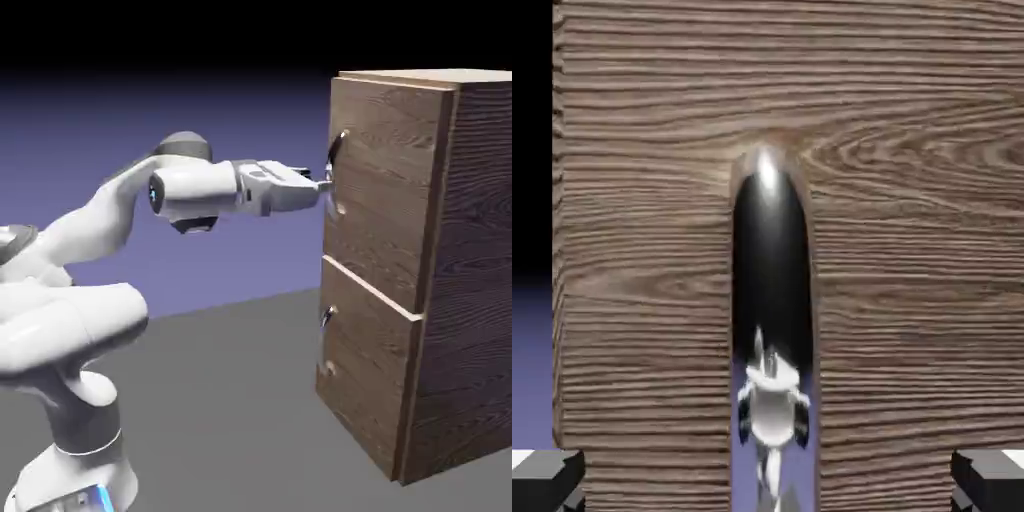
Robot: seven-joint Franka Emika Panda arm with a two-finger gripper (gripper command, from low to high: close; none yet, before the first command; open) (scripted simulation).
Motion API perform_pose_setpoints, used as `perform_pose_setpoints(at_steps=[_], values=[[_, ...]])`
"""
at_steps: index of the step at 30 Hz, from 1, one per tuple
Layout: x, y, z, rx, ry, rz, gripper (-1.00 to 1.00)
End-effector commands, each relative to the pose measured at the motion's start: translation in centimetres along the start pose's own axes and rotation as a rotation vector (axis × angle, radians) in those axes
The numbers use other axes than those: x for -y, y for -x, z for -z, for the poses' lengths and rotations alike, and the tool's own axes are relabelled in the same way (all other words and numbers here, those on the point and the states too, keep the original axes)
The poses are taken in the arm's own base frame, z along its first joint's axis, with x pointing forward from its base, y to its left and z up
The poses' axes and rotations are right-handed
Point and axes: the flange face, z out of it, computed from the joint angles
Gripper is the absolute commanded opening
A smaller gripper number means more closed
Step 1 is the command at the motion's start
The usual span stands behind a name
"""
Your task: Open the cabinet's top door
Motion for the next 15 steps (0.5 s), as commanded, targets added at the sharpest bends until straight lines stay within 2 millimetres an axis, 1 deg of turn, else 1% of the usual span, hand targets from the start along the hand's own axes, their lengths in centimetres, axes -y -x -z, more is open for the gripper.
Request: perform_pose_setpoints(at_steps=[1,2,3,9,15], values=[[0.0,0.0,0.0,0.000,0.000,0.000,0.00],[0.0,0.0,0.0,0.000,0.000,0.000,-1.00],[0.0,0.0,0.0,0.000,0.000,0.000,-1.00],[-2.0,-2.0,3.7,0.124,-0.124,0.000,-1.00],[-3.9,-3.9,6.1,0.221,-0.221,0.000,-1.00]])
